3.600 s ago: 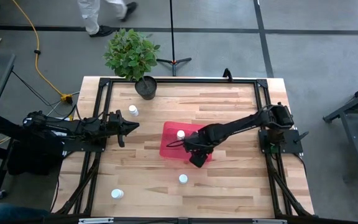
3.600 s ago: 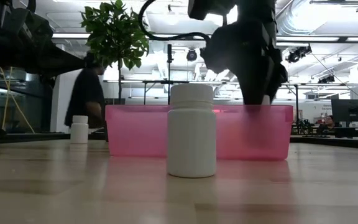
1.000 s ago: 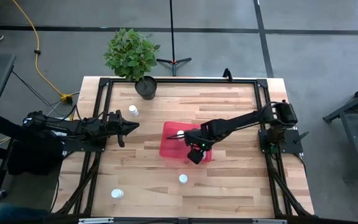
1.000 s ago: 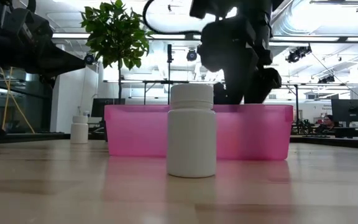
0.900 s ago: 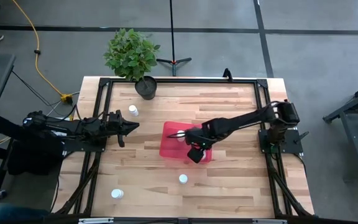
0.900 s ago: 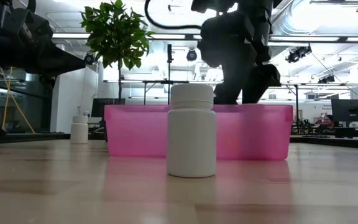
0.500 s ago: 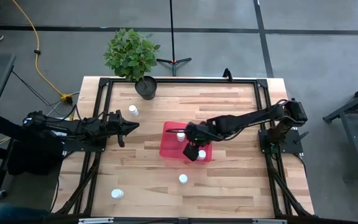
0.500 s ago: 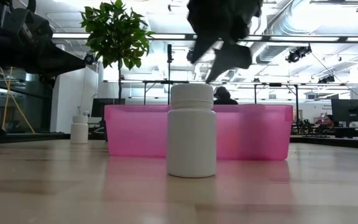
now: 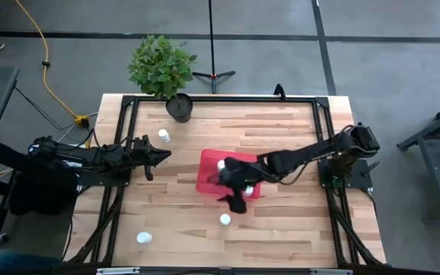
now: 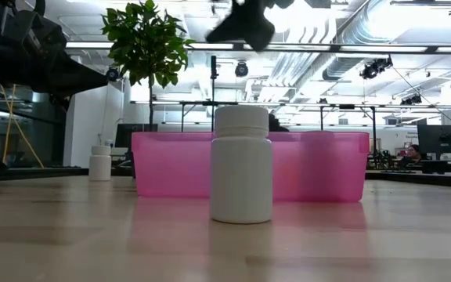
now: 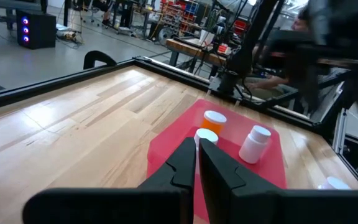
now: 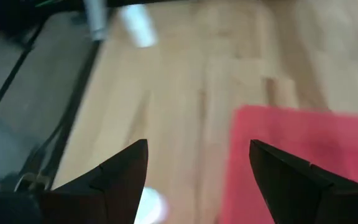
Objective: Pick and place pill bottles into a basket
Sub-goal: Put the right white medicine bottle into the bin
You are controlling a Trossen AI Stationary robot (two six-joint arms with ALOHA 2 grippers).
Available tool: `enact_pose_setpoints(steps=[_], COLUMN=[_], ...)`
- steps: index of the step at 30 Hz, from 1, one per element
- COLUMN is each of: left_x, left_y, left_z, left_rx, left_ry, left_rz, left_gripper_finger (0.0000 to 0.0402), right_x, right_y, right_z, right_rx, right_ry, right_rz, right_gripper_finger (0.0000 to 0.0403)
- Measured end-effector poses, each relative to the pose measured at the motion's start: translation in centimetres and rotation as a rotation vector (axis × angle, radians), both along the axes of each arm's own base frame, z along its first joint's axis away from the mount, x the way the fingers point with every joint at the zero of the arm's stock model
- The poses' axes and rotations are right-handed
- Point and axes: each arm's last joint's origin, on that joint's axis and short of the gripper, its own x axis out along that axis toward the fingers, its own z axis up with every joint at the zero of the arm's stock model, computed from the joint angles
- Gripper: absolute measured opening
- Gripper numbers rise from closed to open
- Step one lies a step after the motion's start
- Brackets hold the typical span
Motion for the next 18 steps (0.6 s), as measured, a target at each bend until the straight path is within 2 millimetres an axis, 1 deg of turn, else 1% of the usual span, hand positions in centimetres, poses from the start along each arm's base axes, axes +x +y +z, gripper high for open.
enact_pose_setpoints(steps=[3, 11, 16, 18], left_x=[0.0, 0.0, 0.0, 0.0], left_y=[0.0, 0.0, 0.0, 0.0], left_z=[0.0, 0.0, 0.0, 0.0], left_rx=[0.0, 0.0, 0.0, 0.0], left_ry=[0.0, 0.0, 0.0, 0.0], left_rz=[0.0, 0.0, 0.0, 0.0], left_gripper_finger=[0.0058, 0.0058, 0.0058, 0.0058], right_x=[-0.2, -1.0, -1.2, -1.0], right_y=[1.1, 3.8, 4.6, 4.7], right_z=[0.2, 0.1, -0.1, -0.6], right_rx=[-0.059, -0.177, -0.21, -0.177], right_ry=[-0.04, -0.087, -0.092, -0.068], right_rz=[0.104, 0.297, 0.339, 0.317], right_gripper_finger=[0.027, 0.027, 0.027, 0.027])
